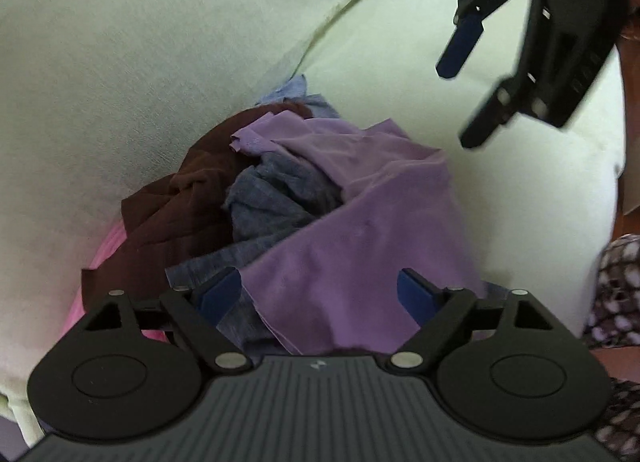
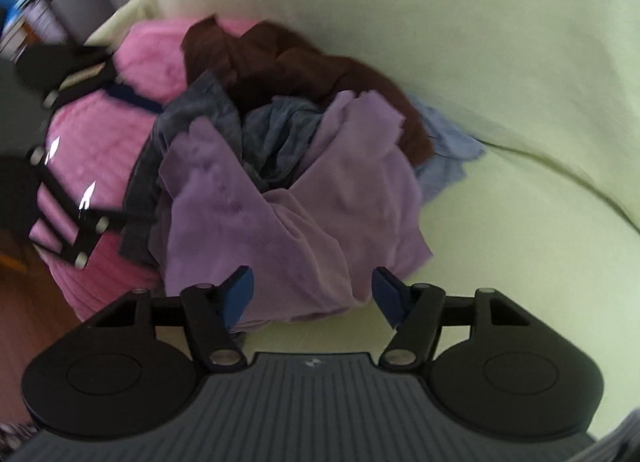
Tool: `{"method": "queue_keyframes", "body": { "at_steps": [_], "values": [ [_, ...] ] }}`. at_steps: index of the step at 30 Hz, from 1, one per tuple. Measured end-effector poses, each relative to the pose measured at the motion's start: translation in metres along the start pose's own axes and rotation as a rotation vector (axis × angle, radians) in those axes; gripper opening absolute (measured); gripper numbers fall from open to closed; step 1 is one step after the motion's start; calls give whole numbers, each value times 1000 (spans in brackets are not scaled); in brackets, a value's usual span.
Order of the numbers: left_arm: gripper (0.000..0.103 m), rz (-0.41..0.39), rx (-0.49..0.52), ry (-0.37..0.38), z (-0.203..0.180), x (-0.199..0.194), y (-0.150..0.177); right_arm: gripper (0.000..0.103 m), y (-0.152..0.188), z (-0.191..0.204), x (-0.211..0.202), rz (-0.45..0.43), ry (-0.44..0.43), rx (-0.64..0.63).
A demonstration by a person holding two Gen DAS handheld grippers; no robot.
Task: Fold clothes
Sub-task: 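Move both grippers toward the purple tank top on the clothes pile, then grasp the purple tank top with the right gripper while the left gripper grasps another edge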
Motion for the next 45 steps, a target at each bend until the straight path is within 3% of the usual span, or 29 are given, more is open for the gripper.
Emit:
{"method": "queue_keyframes", "body": {
  "at_steps": [3, 7, 12, 14, 15, 17, 18, 20, 24, 30, 35, 36, 37, 39, 45],
  "values": [
    [84, 25, 31, -2, 8, 21, 3, 62, -3, 4, 20, 10, -27, -119],
    [69, 28, 171, 65, 4, 36, 14, 62, -1, 4, 43, 40, -37, -214],
    [49, 35, 239, 110, -1, 41, 21, 61, 7, 7, 65, 64, -53, -283],
    [40, 41, 233, 123, -3, 38, 21, 49, 9, 7, 70, 62, -59, -277],
    [30, 46, 228, 129, -4, 36, 21, 43, 10, 5, 71, 58, -68, -253],
    [25, 55, 218, 139, -5, 32, 20, 17, 11, 4, 71, 51, -79, -221],
    [21, 56, 211, 142, -5, 30, 20, 12, 11, 4, 71, 50, -83, -211],
    [21, 53, 192, 138, -6, 22, 19, 4, 12, 4, 65, 52, -84, -192],
    [22, 49, 159, 100, -8, 11, 16, 3, 11, 5, 44, 24, -80, -169],
    [41, 23, 132, 53, -12, 4, 16, 3, 10, 18, 11, -11, -87, -195],
    [41, -14, 153, 34, -11, 0, 12, 3, 8, 27, 0, -25, -85, -217],
    [37, -16, 152, 31, -12, -1, 11, 2, 9, 27, -2, -29, -87, -215],
    [22, -11, 151, 35, -13, -1, 9, 2, 9, 28, -4, -32, -86, -215],
    [4, 3, 151, 45, -18, 0, 6, 2, 9, 29, -8, -36, -85, -213],
    [1, -9, 141, 71, -28, -19, -5, 1, 11, 29, -36, -62, -82, -193]
  ]
}}
Point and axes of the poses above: each gripper's, at about its wrist camera, not at the fingertips, and x roughly the way its jaws point, z to its left, y to its underside, the point moved 2 cm from there along x, roughly the way its jaws point, and after that the axes turned 2 degrees about -z, right-handed, at the moved point
